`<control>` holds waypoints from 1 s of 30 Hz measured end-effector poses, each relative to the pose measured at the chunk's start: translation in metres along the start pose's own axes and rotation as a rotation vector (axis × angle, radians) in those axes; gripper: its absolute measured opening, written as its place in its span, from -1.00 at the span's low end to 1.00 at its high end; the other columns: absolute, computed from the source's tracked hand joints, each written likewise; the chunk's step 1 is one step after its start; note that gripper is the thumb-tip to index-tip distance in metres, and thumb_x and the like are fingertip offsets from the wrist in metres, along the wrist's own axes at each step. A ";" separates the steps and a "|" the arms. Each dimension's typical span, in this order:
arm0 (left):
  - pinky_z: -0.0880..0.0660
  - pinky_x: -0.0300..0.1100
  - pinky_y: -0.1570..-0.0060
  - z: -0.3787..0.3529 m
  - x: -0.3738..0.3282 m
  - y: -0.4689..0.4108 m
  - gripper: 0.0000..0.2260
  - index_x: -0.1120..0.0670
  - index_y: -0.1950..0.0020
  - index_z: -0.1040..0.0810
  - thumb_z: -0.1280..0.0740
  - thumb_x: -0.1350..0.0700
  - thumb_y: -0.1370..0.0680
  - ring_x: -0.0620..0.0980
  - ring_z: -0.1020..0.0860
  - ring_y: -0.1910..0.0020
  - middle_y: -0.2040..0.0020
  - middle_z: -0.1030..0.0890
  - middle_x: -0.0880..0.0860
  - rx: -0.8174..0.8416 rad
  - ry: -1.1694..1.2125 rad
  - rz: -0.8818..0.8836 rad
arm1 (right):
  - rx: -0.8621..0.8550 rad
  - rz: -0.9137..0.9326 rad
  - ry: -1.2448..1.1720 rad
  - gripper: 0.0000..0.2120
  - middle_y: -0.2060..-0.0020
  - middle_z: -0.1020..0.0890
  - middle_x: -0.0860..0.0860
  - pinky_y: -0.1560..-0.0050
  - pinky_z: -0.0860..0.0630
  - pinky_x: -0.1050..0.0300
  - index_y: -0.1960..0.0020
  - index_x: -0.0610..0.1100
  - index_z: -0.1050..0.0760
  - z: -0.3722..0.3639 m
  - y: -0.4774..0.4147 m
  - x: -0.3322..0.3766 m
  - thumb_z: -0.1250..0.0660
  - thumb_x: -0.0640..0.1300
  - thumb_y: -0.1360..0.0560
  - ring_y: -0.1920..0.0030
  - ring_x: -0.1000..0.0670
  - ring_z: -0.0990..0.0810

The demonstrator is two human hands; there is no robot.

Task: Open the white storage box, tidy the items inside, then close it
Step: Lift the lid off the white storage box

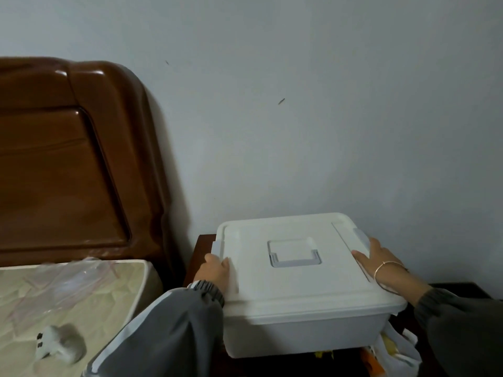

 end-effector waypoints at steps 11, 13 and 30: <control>-0.38 0.00 -0.17 -0.004 0.009 -0.013 -0.60 0.27 -0.22 -0.31 0.03 -0.05 -0.65 0.25 -0.49 -0.22 -0.24 -0.50 0.28 0.003 0.008 0.055 | -0.028 -0.137 0.025 -0.50 -0.25 -0.46 -0.35 -0.23 -0.36 -0.05 -0.27 -0.39 -0.35 -0.003 -0.026 -0.023 -0.04 0.04 -0.61 -0.25 -0.29 -0.45; -0.38 -0.01 -0.16 -0.005 0.010 -0.014 -0.58 0.27 -0.23 -0.32 0.04 -0.06 -0.65 0.25 -0.49 -0.21 -0.24 -0.50 0.26 0.004 0.007 0.063 | -0.027 -0.122 0.032 -0.51 -0.24 -0.47 -0.35 -0.22 -0.37 -0.04 -0.25 -0.40 -0.36 -0.003 -0.028 -0.022 -0.04 0.03 -0.61 -0.24 -0.30 -0.46; -0.52 0.03 -0.10 -0.052 0.065 0.001 -0.52 0.25 -0.21 -0.52 -0.26 -0.15 -0.55 0.18 -0.60 0.00 -0.03 -0.64 0.23 0.295 1.048 0.306 | -0.031 -0.089 0.047 -0.51 -0.21 -0.48 -0.35 -0.16 -0.40 -0.03 -0.22 -0.40 -0.36 -0.003 -0.025 -0.023 -0.03 0.03 -0.62 -0.20 -0.29 -0.48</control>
Point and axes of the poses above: each hand's wrist, its own y-axis away from the middle knuckle, its own z-axis out of the back of the hand, x = y × z, the point moved 10 cm from there along -y, towards the middle knuckle
